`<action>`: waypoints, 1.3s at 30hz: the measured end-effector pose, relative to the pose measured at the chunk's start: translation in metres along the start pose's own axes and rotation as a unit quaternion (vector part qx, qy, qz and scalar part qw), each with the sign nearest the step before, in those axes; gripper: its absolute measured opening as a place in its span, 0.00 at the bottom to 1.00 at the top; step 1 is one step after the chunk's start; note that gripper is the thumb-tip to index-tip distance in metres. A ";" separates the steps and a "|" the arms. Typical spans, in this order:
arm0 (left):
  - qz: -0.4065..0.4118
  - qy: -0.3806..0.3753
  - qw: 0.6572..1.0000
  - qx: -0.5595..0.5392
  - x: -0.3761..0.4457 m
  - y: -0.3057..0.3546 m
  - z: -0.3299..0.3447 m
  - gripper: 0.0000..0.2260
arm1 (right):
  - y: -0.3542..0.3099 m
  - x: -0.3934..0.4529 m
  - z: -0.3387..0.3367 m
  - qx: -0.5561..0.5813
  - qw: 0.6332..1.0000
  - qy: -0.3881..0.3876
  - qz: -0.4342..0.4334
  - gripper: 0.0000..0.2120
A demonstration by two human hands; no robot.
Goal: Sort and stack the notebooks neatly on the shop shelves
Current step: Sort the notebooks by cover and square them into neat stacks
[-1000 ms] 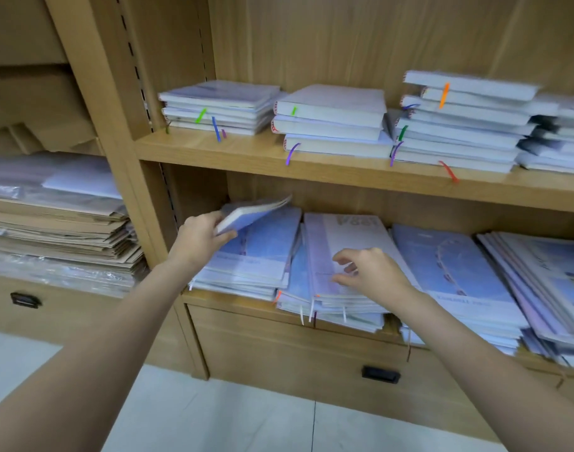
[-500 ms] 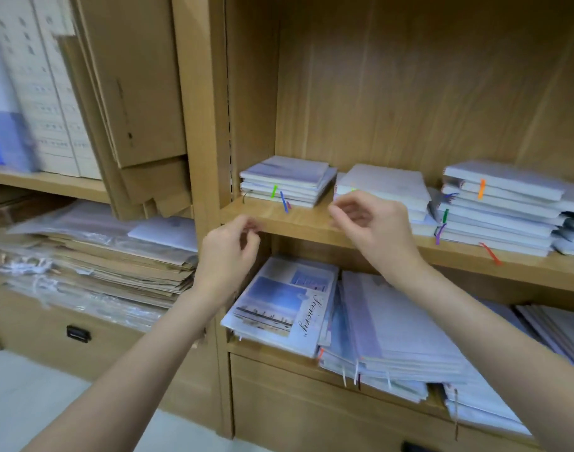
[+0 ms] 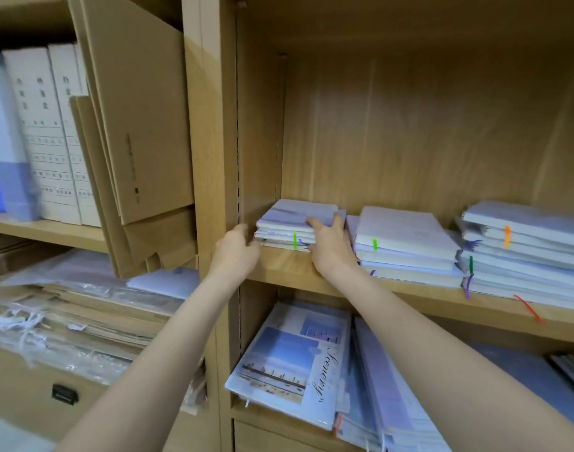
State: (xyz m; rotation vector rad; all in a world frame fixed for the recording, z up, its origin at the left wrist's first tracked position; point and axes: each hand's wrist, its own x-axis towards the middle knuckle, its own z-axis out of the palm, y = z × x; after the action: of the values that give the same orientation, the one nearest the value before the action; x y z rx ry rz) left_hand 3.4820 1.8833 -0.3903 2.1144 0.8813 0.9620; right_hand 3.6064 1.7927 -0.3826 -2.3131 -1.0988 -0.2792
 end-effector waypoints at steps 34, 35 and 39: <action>0.052 0.006 0.990 -0.129 -0.026 -0.005 -0.009 0.17 | 0.026 -0.049 -0.027 0.232 0.970 0.062 0.034 0.23; 0.050 0.013 0.990 -0.130 -0.025 -0.005 -0.009 0.17 | 0.026 -0.049 -0.026 0.236 0.969 0.071 0.034 0.23; 0.034 0.055 0.988 -0.138 -0.024 -0.009 -0.006 0.14 | 0.026 -0.051 -0.024 0.248 0.963 0.095 0.034 0.23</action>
State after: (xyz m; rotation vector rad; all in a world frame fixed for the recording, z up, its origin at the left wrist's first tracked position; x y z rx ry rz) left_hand 3.4628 1.8712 -0.4028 1.8808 0.6878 1.1731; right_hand 3.5943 1.7331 -0.3943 -1.8314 -0.8723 -0.1701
